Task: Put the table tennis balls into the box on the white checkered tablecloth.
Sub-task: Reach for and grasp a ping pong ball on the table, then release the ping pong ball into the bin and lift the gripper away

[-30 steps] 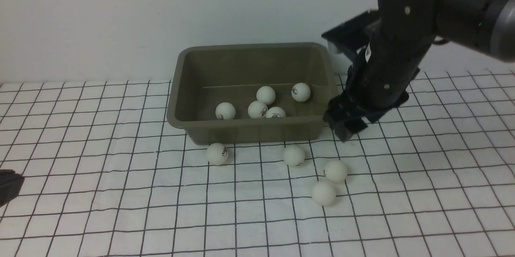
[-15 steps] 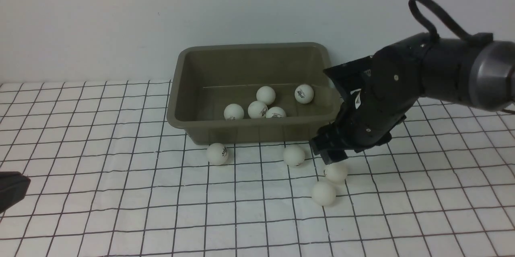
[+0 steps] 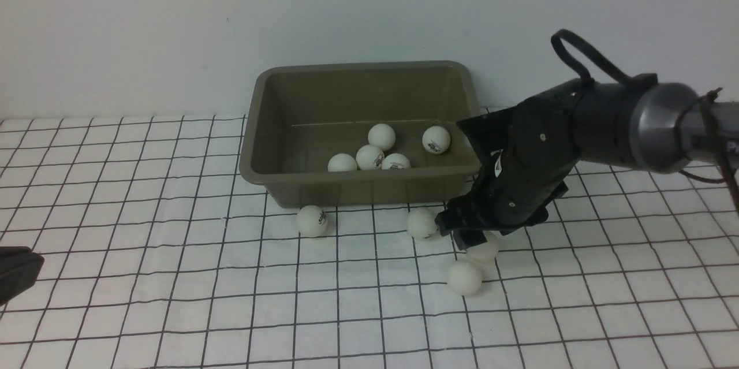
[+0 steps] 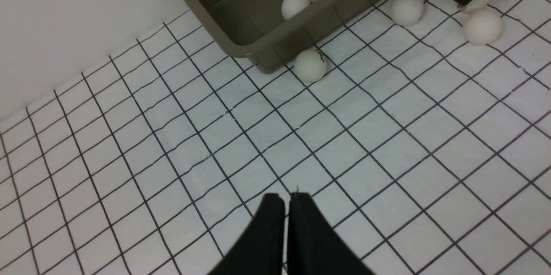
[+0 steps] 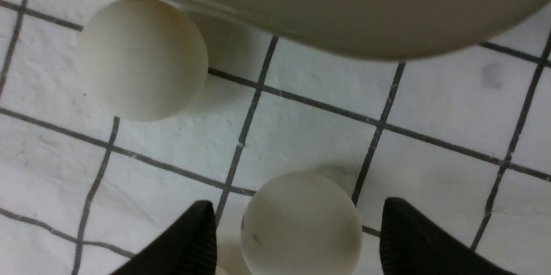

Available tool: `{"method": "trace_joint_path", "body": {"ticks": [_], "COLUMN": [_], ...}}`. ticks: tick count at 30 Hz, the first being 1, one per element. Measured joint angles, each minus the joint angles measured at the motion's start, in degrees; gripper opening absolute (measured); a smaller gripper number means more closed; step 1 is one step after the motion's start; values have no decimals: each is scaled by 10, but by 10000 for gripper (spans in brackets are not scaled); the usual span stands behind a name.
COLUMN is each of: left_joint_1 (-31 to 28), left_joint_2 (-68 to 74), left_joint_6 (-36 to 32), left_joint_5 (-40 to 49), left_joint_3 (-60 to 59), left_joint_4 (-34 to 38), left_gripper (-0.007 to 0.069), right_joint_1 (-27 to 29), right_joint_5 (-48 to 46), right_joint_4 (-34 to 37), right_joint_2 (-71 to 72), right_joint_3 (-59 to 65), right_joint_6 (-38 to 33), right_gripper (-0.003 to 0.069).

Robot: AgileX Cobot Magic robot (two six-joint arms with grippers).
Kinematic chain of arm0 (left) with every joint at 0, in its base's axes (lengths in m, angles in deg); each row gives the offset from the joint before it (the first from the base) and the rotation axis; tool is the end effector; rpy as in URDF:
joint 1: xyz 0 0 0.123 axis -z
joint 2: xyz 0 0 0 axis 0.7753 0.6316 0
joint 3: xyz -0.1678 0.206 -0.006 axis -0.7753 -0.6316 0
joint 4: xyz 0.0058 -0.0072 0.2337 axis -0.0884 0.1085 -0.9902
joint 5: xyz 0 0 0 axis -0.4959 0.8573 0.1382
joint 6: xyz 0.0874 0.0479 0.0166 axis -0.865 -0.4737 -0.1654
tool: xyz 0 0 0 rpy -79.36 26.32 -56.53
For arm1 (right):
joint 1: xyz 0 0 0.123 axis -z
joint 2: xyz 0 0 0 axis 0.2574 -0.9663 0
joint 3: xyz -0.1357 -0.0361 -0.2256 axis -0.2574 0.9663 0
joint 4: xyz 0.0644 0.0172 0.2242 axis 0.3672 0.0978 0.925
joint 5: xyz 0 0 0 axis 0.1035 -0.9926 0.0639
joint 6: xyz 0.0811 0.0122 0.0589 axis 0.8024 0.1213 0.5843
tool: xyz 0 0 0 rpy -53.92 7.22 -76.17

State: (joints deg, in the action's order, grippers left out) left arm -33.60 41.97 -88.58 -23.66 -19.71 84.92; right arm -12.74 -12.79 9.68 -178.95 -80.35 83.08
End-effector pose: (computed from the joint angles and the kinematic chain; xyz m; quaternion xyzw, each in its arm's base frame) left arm 0.0852 -0.0325 0.3408 0.2588 0.8486 -0.0342 0.4601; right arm 0.3300 0.1730 0.1538 -0.1821 0.9755 0.0363 0.1178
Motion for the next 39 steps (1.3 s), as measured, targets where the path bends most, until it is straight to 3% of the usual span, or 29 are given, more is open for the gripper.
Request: {"method": "trace_joint_path", "body": {"ticks": [8,12,21,28,29,39], "left_joint_1": [0,0,0,0,0,0], "left_joint_2": [0,0,0,0,0,0], "left_joint_6": [-1,-1,-1,-1,-1,-1], "left_joint_5": [0,0,0,0,0,0], "left_joint_3": [0,0,0,0,0,0], "left_joint_4": [2,2,2,2,2,2], "left_gripper": [-4,-4,-4,-4,-4,-4], "right_joint_1": [0,0,0,0,0,0], "right_joint_5": [18,25,-5,-72,-83,-81], "right_joint_4": [-11,-29,-99,-213,-255,-410], "right_joint_2": [-20,-21,-21,-21,-20,45], "right_joint_3": [0,0,-1,-1,-1,-1], "right_joint_6": [16,22,30,92,120,231], "right_gripper": [447,343,344,344,344,344]}}
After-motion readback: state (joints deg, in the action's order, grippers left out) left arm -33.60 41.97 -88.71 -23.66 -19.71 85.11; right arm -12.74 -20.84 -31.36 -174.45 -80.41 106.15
